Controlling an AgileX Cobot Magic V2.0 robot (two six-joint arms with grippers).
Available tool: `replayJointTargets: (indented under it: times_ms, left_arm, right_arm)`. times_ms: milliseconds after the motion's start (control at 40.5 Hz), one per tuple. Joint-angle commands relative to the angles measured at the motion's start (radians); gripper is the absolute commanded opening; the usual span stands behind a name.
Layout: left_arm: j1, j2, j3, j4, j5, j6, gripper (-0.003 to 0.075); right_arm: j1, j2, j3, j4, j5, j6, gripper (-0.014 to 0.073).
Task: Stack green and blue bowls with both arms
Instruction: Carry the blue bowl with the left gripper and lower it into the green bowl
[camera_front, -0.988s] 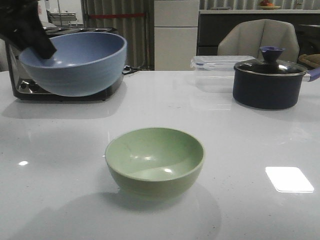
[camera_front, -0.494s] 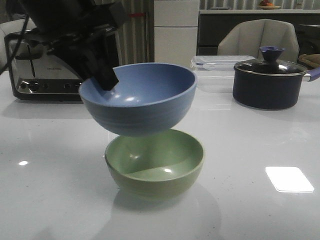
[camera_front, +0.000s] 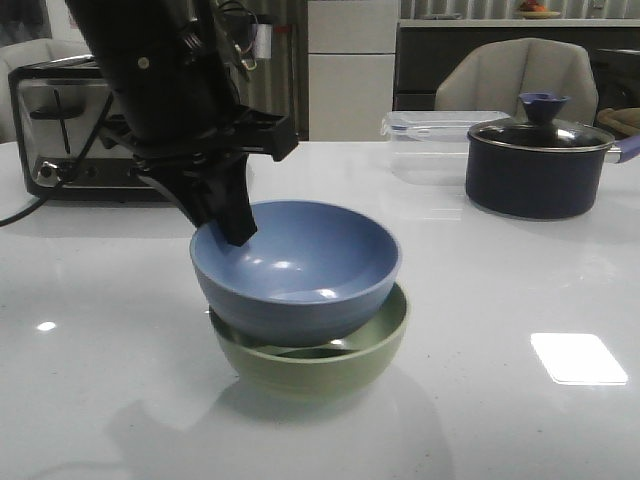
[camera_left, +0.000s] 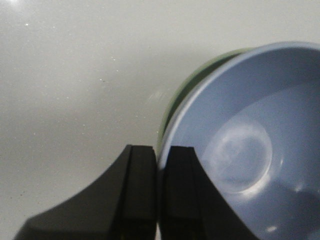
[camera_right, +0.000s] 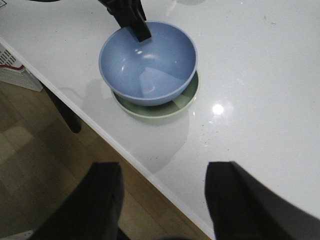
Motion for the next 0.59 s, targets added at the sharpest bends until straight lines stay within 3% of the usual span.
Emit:
replayJointTargets:
  times_ms: [0,568]
  left_arm:
    - [-0.006,-0.032,-0.032,-0.008,-0.042,-0.019,0.01]
    - [-0.017,0.005,-0.032,-0.029,-0.071,-0.019,0.0109]
  right_arm:
    - [0.0,-0.001,-0.027,0.008,-0.066,-0.011,0.0477]
    - [0.0,-0.001,-0.027,0.008,-0.066,-0.011,0.0477]
